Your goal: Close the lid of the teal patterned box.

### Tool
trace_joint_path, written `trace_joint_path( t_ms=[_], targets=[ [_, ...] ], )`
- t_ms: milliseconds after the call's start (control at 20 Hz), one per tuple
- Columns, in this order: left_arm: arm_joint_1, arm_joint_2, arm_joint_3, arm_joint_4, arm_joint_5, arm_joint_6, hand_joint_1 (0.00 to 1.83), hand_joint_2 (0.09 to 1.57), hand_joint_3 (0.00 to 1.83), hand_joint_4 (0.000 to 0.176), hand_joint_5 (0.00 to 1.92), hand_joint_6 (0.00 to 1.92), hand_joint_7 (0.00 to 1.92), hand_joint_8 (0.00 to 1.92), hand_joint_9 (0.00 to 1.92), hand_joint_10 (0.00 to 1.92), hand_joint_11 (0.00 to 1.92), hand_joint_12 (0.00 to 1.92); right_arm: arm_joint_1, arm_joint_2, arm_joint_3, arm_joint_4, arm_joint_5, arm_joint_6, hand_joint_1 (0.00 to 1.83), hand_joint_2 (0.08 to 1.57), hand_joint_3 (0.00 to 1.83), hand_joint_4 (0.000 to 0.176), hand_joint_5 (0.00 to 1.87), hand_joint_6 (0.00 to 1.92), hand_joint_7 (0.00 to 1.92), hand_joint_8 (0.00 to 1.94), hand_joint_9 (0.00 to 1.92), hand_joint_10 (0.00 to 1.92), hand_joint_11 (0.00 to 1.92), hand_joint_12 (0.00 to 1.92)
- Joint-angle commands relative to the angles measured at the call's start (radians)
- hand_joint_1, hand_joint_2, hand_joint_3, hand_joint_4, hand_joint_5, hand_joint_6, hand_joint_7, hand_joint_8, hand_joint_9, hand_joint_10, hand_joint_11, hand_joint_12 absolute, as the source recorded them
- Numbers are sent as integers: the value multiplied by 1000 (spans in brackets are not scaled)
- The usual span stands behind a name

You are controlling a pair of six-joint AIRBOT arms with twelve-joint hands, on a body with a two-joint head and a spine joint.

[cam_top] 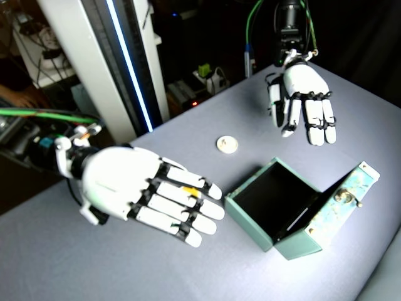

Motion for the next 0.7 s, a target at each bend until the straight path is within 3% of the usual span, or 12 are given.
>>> trace_joint_path(
  t_ms=[0,300,400,500,550,600,650],
  targets=[
    [-10,-2,3,-5,-126,-5,130,1252,36,120,0,0,0,0,0,0,0,0,13,4,2,-10,122,3,374,1410,20,0,0,0,0,0,0,0,0,0],
    [-9,-9,7,-3,-119,-7,125,1275,19,138,0,0,0,0,0,0,0,0,16,-2,12,-7,112,3,337,1427,13,0,0,0,0,0,0,0,0,0],
    [-18,-12,9,4,-113,-9,91,1281,16,134,0,0,0,0,0,0,0,0,38,-4,21,-7,100,3,339,1414,3,0,0,0,0,0,0,0,0,0],
    [-29,-18,15,10,-106,-13,116,1297,17,125,0,0,0,0,0,0,0,0,80,-12,40,-10,86,3,177,1429,9,0,0,0,0,0,0,0,10,5],
    [-34,-25,20,14,-101,-17,150,1307,18,120,0,0,0,0,0,0,0,0,104,-19,53,-11,77,3,182,1427,0,0,0,0,0,0,0,0,1,444],
    [-42,-32,27,18,-93,-21,157,1317,20,106,0,0,0,0,0,0,0,0,130,-27,67,-14,69,3,137,1432,0,0,0,0,0,0,0,0,0,647],
    [-50,-41,33,23,-84,-24,129,1316,17,104,0,0,0,0,0,0,0,0,156,-37,83,-16,59,3,169,1438,0,0,4,1,0,0,5,3,0,885]
  ],
)
